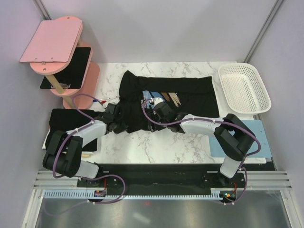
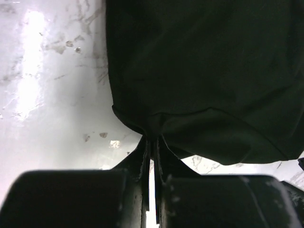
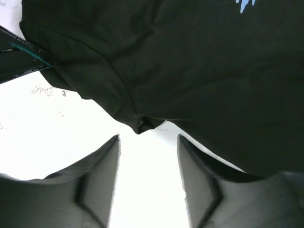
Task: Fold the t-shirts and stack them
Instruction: Grap the side of the flattened tshirt closest away from the robot with both arms
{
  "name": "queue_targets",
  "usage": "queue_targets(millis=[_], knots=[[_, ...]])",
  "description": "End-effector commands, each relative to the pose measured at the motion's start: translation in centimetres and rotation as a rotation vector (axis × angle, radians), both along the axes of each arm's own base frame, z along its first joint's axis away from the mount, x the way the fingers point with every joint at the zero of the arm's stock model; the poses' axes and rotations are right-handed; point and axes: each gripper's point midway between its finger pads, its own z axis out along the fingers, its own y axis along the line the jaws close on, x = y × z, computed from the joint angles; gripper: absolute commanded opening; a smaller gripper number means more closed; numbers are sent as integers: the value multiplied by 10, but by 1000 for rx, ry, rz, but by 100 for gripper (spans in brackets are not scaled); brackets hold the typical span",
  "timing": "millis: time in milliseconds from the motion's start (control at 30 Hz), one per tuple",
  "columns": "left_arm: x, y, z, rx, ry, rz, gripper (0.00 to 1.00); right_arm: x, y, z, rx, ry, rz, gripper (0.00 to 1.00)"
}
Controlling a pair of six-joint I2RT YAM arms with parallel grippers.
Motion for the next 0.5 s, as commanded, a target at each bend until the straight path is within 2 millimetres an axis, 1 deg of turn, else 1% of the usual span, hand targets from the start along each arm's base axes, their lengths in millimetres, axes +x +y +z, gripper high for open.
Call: queue_targets(millis=[0,33,67,100,133,167,233,267,333,433,467], knots=[[8,-5,5,-10,-5,-10,2,10,15,37,43,-119,18,67],[9,-5,8,-12,-14,-12,2,9,15,38,36,-131,24,71],[12,-6,16,-18,-38,-14,2,8,15,39,26,-144,34,74],[11,-11,22,-41,-39,-31,2,6,17,43,24,-159,41,78],[13,-14,28,-58,-48,-40,2,7,14,43,13,-169,33,80],[17,-18,39,-75,-74,-48,2,7,14,43,10,-177,33,81],[19,-25,51,-108,-91,-70,2,8,12,44,6,-185,22,81],[24,-28,61,-124,-112,-78,2,9,11,44,6,-188,18,81],[28,-35,76,-157,-141,-99,2,9,9,42,-1,-189,10,81],[41,-43,106,-195,-206,-118,2,12,6,41,-15,-201,-6,82],[44,-44,112,-202,-222,-121,2,15,2,40,-31,-213,-24,82]])
